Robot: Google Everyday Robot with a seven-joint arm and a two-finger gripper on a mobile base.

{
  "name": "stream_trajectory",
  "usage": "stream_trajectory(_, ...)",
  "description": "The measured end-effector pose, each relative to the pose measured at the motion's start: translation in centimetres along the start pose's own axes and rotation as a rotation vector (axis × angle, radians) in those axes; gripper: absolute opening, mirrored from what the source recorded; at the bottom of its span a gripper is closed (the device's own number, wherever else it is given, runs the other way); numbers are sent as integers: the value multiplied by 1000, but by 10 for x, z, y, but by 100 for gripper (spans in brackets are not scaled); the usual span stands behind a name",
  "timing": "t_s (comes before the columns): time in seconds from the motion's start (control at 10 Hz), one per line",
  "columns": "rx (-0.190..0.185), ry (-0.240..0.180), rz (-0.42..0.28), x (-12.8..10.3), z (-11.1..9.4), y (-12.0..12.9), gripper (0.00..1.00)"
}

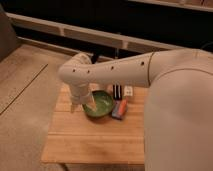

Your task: Place the pepper in the ceramic cup

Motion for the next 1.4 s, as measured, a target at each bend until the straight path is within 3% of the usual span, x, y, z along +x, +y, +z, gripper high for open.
stream_trajectory(0.5, 1, -18, -3, -6, -2, 0, 65)
stream_trajectory(0.7, 11, -144, -5, -45, -21, -15, 65)
stream_trajectory(0.8, 30, -213, 6, -64, -34, -35, 65)
stream_trajectory(0.9, 53, -278, 64, -77, -50, -67, 65)
stream_trajectory(1.0, 68, -307, 104, -81, -57, -89, 65)
stream_trajectory(1.1, 73, -318, 113, -83, -60, -95, 65)
stream_trajectory(1.4, 67, -315, 104, -82, -59, -87, 65)
